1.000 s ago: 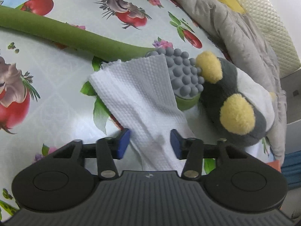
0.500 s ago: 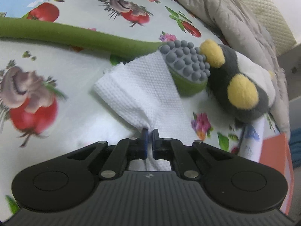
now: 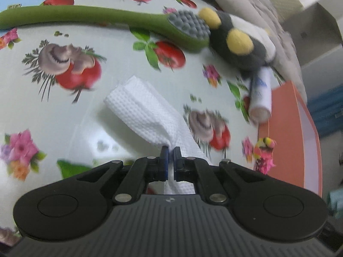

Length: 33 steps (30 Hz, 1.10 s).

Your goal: Organize soft objects

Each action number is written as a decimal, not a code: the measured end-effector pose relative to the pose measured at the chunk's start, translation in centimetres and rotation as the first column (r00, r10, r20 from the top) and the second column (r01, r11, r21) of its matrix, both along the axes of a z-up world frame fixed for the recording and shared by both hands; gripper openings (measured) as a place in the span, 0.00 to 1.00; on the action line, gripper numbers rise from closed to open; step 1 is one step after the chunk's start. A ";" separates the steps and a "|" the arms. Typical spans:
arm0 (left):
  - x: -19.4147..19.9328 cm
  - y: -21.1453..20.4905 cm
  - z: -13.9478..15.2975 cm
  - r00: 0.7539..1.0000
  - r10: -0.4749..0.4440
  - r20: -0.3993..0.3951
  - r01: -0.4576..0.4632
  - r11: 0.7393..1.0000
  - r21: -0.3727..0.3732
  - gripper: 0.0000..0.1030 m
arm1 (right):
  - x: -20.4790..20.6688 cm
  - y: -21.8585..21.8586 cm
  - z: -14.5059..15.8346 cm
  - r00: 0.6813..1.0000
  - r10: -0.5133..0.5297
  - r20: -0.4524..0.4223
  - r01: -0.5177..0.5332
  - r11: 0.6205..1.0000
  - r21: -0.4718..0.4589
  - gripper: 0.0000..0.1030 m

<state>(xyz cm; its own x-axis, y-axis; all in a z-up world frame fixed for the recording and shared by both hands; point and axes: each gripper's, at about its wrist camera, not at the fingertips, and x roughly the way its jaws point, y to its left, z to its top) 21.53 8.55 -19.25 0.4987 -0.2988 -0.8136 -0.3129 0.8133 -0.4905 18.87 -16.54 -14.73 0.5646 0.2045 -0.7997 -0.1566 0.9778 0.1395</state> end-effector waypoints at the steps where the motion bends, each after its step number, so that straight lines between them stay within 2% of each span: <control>1: -0.7 0.0 0.1 1.000 -0.021 0.000 0.021 1.000 0.002 0.05 | -0.7 -0.1 0.1 1.000 -0.002 -0.013 0.002 1.000 0.011 0.06; 5: -2.8 0.2 0.0 0.995 -0.095 -0.013 0.095 0.995 -0.011 0.05 | -2.9 -0.6 0.1 0.998 -0.005 -0.065 0.008 0.999 0.044 0.06; 7: -3.6 0.5 0.0 0.993 -0.119 -0.018 0.120 0.993 0.010 0.05 | -3.5 -0.9 -0.3 0.996 -0.016 -0.093 0.022 0.997 0.068 0.06; 12: -4.7 1.5 -0.8 0.989 -0.138 -0.044 0.141 0.988 0.071 0.06 | -4.1 -0.8 -1.9 0.995 -0.013 -0.097 0.020 0.997 0.069 0.08; 14: -5.0 1.6 -0.9 0.990 -0.131 -0.049 0.136 0.985 0.102 0.18 | -4.1 -0.8 -2.3 0.996 -0.002 -0.087 0.007 0.998 0.063 0.09; 16: -5.2 1.8 -1.0 0.992 -0.118 -0.051 0.123 0.987 0.106 0.55 | -3.9 -0.9 -2.5 0.994 0.014 -0.107 -0.005 0.997 0.083 0.12; 18: -5.5 1.8 -1.0 0.995 -0.089 -0.050 0.095 0.989 0.116 0.62 | -4.0 -0.9 -2.5 0.993 0.026 -0.112 -0.016 0.996 0.089 0.26; 19: -5.7 1.8 -0.8 0.997 -0.071 -0.037 0.075 0.989 0.127 0.65 | -4.1 -0.9 -2.3 0.994 0.030 -0.103 -0.022 0.996 0.082 0.40; 20: -6.0 1.8 -0.6 0.998 -0.055 -0.024 0.058 0.989 0.136 0.66 | -4.3 -0.8 -2.0 0.996 0.037 -0.087 -0.031 0.997 0.071 0.48; 23: -6.8 1.9 -0.2 1.000 -0.001 0.007 0.000 0.992 0.124 0.75 | -4.7 -0.5 -1.1 0.997 0.072 -0.036 -0.071 0.997 0.036 0.49; 28: -7.5 0.8 0.2 0.997 0.054 0.062 -0.061 0.990 0.126 0.76 | -4.3 0.1 -1.4 0.993 0.120 0.005 -0.120 0.992 -0.025 0.49; 33: -6.9 -0.8 -0.5 0.995 0.089 0.038 -0.094 0.984 0.152 0.76 | -3.8 0.4 -2.7 0.991 0.131 -0.007 -0.132 0.990 -0.049 0.48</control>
